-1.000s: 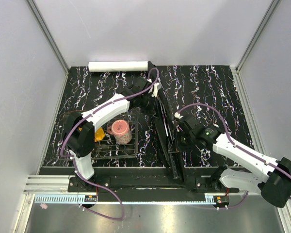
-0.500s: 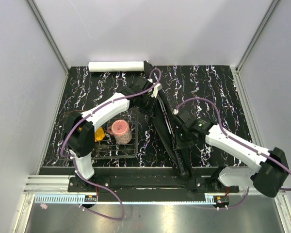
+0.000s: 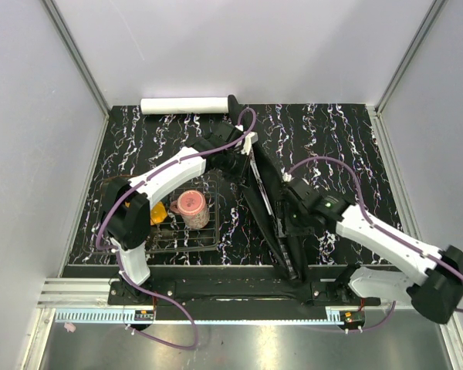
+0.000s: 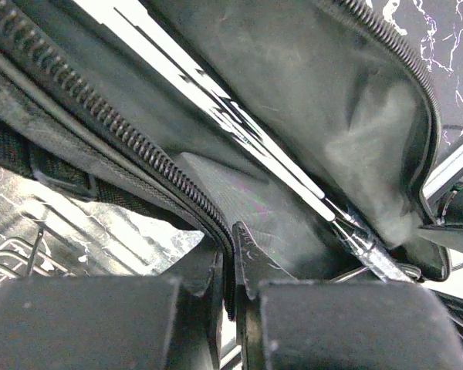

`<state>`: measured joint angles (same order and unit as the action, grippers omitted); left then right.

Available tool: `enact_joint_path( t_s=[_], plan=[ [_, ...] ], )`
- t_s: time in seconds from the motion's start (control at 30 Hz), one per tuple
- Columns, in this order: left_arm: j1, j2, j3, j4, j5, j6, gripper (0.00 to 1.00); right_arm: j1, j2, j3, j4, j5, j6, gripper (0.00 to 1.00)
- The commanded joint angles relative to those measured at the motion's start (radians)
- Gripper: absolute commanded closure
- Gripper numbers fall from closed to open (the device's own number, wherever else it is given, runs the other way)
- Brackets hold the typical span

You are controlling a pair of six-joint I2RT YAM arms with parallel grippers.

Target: Pack up the badminton gear

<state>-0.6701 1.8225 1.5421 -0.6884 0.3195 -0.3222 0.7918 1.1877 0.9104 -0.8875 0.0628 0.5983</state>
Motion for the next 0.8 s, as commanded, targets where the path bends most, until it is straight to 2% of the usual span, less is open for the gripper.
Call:
enact_joint_path(
  t_s=[0.0,0.1,0.17,0.2,0.27,0.33,0.43,0.53,0.7,0.77],
  plan=[
    [0.001,-0.049,0.016,0.027,0.058,-0.014,1.00,0.001,-0.117,0.067,-0.030,-0.046,-0.035,0.39],
    [0.000,-0.049,0.018,0.038,0.075,-0.024,1.00,0.003,-0.126,0.065,0.037,-0.122,-0.080,0.40],
    [0.000,-0.049,0.024,0.050,0.105,-0.037,1.00,0.003,-0.126,0.044,0.103,-0.229,-0.084,0.45],
    [0.001,-0.049,0.029,0.052,0.112,-0.038,1.00,0.001,-0.131,0.033,0.177,-0.262,-0.080,0.51],
    [0.001,-0.052,0.033,0.053,0.125,-0.044,1.00,0.003,-0.143,-0.008,0.266,-0.319,-0.068,0.52],
    [0.001,-0.057,0.033,0.056,0.125,-0.044,1.00,0.001,-0.128,-0.015,0.327,-0.285,-0.093,0.52],
    [0.000,-0.060,0.026,0.056,0.124,-0.043,1.00,0.001,-0.065,-0.010,0.367,-0.209,-0.147,0.44],
    [0.001,-0.069,0.018,0.056,0.125,-0.041,1.00,0.001,0.015,-0.011,0.395,-0.187,-0.196,0.40],
    [0.018,-0.081,0.023,0.055,0.124,-0.051,1.00,0.003,0.072,-0.079,0.467,-0.251,-0.193,0.42],
    [0.027,-0.081,0.029,0.056,0.107,-0.072,1.00,0.001,0.060,-0.106,0.469,-0.317,-0.164,0.49]
  ],
)
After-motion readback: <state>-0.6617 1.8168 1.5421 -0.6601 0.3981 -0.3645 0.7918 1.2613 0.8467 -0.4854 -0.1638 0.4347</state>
